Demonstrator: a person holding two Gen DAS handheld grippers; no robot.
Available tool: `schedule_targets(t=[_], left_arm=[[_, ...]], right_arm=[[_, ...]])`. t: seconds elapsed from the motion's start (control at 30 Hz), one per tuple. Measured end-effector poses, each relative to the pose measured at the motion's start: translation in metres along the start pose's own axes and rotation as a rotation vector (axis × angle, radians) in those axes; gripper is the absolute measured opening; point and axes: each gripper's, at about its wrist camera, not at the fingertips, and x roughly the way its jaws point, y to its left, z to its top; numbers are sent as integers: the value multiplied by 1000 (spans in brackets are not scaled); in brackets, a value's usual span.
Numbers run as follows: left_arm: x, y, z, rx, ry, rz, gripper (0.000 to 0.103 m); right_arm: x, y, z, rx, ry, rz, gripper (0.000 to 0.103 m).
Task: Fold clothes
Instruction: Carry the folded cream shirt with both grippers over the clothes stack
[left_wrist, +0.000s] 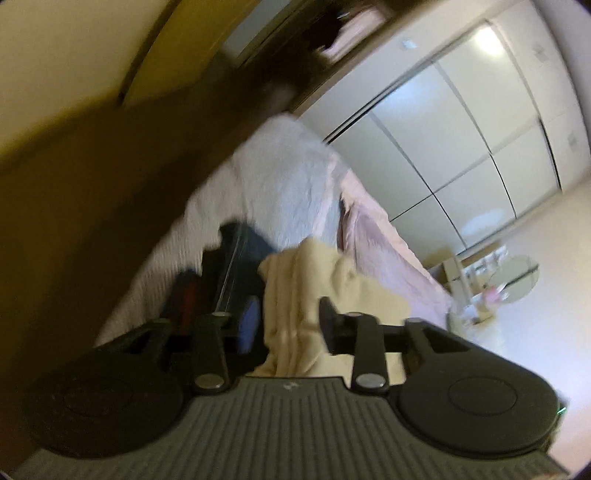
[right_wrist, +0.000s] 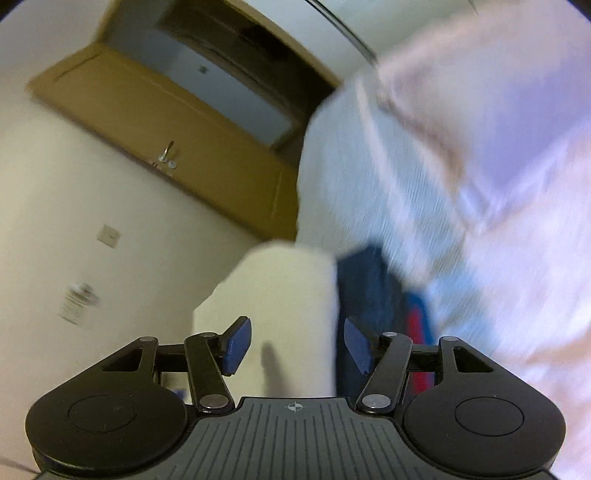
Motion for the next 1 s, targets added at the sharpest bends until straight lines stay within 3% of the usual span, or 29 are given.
schedule_targets(t=[0.03,0.1,0.17,0.23,0.33,0.43,0.57,0.7,0.8,1.0], left_arm=[[-5,-12,-4,61,-5,3,11],[-9,-36,-15,179,1,6,3],[-4,-51,-32,261,19,16,0],[2,-58,-48,303,45,57,0],[24,-46,-63,287,84,117,0],[27,-35,-66,253,78,126,0],[23,-32,-66,232,74,128,2],[13,-42,-50,225,62,123,0],[6,-54,-29,238,11,128,0],[49,-77,9,290,-9,146,0]], right_arm=[[-8,8,-3,-80,-24,-22,58],[-22,27,-17,-240,-53,-65,25],[-23,40,-36,-352,-47,-93,16],[-18,48,-55,-432,-43,-104,15],[3,52,-75,-517,-30,-125,14],[27,47,-85,-580,19,-164,14],[29,48,-85,-586,24,-167,14],[14,54,-69,-538,47,-138,14],[4,60,-47,-511,-16,-131,14],[39,64,-5,-508,-90,-157,14]])
